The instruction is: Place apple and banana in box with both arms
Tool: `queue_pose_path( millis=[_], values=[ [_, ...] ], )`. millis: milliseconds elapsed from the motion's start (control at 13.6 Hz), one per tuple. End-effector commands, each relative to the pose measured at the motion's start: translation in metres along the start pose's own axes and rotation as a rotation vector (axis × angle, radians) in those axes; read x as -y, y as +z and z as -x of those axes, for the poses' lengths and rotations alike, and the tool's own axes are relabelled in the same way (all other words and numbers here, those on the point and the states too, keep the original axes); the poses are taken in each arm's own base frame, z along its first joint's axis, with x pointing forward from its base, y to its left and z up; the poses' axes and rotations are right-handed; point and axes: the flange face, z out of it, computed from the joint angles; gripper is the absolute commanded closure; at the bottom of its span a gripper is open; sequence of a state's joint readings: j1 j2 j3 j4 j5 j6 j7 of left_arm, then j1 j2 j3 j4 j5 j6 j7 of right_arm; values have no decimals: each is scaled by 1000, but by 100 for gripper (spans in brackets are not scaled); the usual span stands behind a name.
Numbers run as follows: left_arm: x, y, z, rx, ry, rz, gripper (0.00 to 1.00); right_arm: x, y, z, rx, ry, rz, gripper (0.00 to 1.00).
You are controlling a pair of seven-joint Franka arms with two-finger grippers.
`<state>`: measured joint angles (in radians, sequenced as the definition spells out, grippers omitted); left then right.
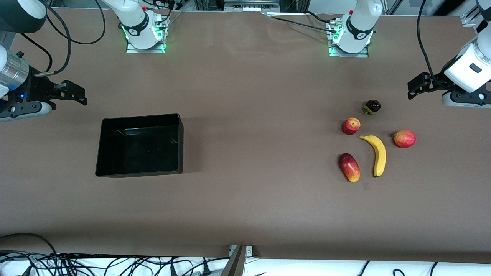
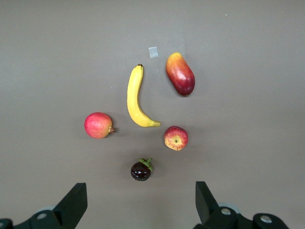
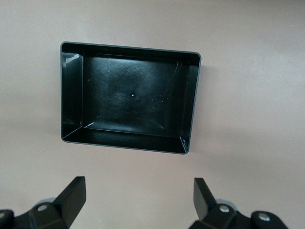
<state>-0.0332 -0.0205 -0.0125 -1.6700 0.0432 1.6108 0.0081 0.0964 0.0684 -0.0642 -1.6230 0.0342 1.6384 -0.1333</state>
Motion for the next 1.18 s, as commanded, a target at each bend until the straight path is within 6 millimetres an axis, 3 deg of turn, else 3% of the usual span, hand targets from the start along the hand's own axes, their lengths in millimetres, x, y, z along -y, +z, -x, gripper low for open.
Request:
queue_pose_path(
  millis=[0, 810, 1104],
  values=[
    [-1, -8, 2, -2, -1, 20, 0, 3, -4, 0, -2, 8, 10, 0],
    [-2, -8, 2, -2, 0, 20, 0, 1, -4, 0, -2, 2, 15, 0],
    [-2, -8, 2, -2, 0, 20, 0, -13, 51, -17, 78, 19, 17, 0]
  ],
)
